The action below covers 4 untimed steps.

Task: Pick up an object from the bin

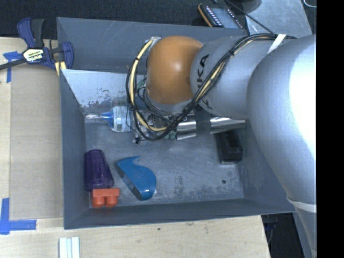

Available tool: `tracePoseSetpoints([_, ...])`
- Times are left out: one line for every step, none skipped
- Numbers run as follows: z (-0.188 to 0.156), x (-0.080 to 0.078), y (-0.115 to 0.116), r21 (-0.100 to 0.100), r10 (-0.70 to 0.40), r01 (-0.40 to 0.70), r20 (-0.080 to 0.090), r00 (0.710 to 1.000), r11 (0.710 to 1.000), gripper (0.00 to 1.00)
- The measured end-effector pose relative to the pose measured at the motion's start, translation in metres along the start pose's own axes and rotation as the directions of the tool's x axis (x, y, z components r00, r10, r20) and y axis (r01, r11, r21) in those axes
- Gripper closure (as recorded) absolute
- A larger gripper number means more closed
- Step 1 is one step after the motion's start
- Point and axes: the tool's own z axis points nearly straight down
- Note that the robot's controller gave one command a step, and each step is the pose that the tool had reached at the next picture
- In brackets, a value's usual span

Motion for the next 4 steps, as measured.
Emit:
tracePoseSetpoints([0.0002,0.0006,-0.0003,0.001,0.0,0.0,-0.005,1.0,1.0,0.0])
tracePoseSetpoints([0.0002,0.0,0.0007,-0.001,0.0,0.0,0.0,1.0,1.0,1.0])
tracePoseSetpoints([0.0018,0.0031,0.0015,-0.001,-0.002,0.002,-0.015,1.0,1.0,0.0])
tracePoseSetpoints([0.0003,0.0,0.0009,-0.001,0.0,0.0,0.0,1.0,1.0,1.0])
